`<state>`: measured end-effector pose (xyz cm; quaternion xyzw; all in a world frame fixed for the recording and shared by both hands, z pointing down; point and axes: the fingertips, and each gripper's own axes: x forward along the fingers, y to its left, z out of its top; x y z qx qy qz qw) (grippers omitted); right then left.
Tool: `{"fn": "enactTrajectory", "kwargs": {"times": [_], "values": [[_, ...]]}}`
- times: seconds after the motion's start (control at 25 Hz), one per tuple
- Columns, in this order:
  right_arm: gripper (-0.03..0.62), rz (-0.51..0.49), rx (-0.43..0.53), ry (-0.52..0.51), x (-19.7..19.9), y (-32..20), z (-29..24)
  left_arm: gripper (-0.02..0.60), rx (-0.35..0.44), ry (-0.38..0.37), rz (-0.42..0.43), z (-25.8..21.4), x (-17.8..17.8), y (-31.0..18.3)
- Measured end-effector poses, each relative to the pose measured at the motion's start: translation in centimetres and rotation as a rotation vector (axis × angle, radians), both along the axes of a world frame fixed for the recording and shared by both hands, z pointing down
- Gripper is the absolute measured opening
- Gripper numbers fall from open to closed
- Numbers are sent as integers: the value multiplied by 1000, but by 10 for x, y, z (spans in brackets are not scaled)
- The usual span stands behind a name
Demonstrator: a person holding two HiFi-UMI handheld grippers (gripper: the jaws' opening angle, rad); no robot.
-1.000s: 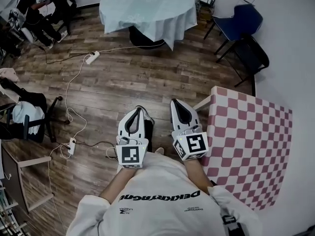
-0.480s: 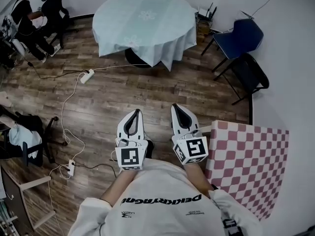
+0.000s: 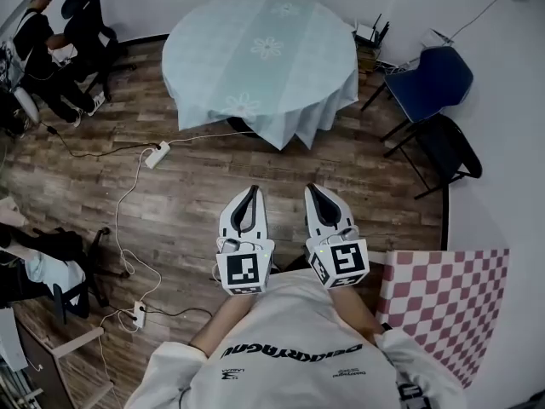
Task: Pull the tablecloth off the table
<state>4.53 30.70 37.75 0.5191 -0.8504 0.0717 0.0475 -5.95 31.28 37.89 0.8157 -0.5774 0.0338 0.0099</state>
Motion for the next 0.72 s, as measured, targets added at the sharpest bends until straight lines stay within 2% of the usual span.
{"fn": "enactTrajectory", "kwargs": {"times": [0.28, 0.72], "values": [[37, 41, -29, -16, 17, -88, 18, 17, -52, 0, -17, 25, -3, -81], [37, -36, -55, -39, 32, -283, 15, 17, -81, -37, -68, 21, 20, -266]]}}
